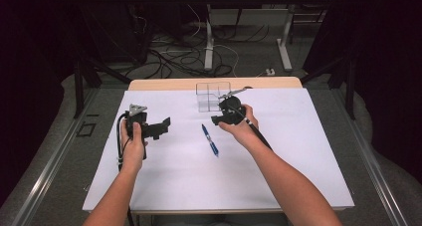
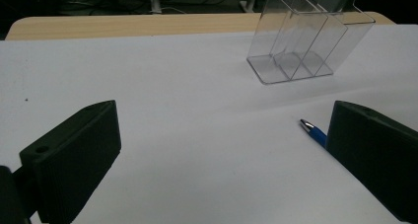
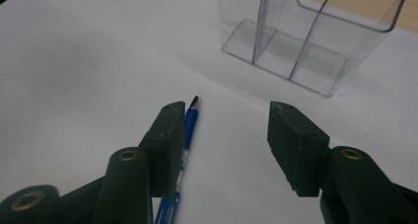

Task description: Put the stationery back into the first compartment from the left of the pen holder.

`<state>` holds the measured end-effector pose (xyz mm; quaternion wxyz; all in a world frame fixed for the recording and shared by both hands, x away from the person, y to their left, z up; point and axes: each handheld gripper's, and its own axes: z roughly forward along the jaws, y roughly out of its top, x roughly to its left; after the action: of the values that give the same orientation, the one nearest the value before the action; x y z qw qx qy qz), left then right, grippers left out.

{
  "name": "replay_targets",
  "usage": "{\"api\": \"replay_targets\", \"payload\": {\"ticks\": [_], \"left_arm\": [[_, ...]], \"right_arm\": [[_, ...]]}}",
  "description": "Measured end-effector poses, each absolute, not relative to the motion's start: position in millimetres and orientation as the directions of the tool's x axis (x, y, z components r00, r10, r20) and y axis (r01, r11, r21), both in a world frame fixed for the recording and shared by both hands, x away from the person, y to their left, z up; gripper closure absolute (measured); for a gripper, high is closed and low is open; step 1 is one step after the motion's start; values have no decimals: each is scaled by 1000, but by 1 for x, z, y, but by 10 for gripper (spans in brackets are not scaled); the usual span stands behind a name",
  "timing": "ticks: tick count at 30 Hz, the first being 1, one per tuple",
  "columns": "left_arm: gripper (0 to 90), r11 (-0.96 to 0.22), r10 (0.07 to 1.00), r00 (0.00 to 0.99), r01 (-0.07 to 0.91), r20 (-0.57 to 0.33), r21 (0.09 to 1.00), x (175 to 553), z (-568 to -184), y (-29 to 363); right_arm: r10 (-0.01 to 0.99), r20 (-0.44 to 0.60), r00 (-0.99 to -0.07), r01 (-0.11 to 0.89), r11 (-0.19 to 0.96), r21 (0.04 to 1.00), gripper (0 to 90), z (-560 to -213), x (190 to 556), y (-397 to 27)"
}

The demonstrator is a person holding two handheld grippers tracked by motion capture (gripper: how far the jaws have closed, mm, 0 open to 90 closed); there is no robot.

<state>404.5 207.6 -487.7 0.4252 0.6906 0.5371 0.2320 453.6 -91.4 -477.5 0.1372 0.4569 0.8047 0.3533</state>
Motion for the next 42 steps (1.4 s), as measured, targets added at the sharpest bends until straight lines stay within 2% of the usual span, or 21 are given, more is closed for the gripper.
{"api": "replay_targets", "payload": {"ticks": [3, 10, 15, 16, 17, 19, 28, 30, 33, 35, 36, 42], "left_arm": [[2, -58, 938, 317, 542, -140, 838, 404, -488, 209], [2, -53, 934, 324, 542, -150, 839, 405, -488, 210], [2, -49, 933, 323, 546, -157, 836, 404, -488, 210], [2, -48, 933, 323, 547, -158, 836, 404, -488, 210], [2, -49, 933, 323, 547, -158, 836, 405, -488, 210], [2, -49, 933, 324, 546, -157, 837, 405, -488, 210], [2, -41, 933, 319, 551, -165, 834, 405, -489, 210], [2, -40, 933, 318, 552, -166, 833, 405, -489, 210], [2, -39, 934, 317, 553, -167, 833, 405, -490, 211], [2, -41, 933, 320, 550, -165, 834, 405, -490, 212], [2, -40, 933, 319, 549, -165, 835, 406, -490, 212], [2, -32, 934, 313, 555, -173, 832, 406, -490, 213]], "right_arm": [[821, 143, -553, 669, 335, 664, 534, -482, 459, -87], [827, 216, -519, 757, 327, 565, 518, -485, 472, -84], [842, 212, -496, 777, 322, 541, 528, -486, 479, -84], [839, 203, -504, 763, 323, 560, 543, -489, 481, -86], [837, 237, -494, 769, 293, 568, 551, -491, 482, -85], [833, 231, -503, 778, 321, 540, 567, -492, 484, -86], [843, 218, -493, 792, 331, 513, 489, -500, 489, -84], [839, 271, -472, 818, 303, 489, 487, -504, 491, -84], [848, 262, -460, 833, 311, 458, 506, -504, 491, -81], [834, 273, -480, 814, 307, 493, 509, -509, 492, -80], [835, 275, -476, 823, 314, 473, 516, -508, 492, -80], [824, 273, -497, 809, 327, 488, 531, -513, 491, -72]]}}
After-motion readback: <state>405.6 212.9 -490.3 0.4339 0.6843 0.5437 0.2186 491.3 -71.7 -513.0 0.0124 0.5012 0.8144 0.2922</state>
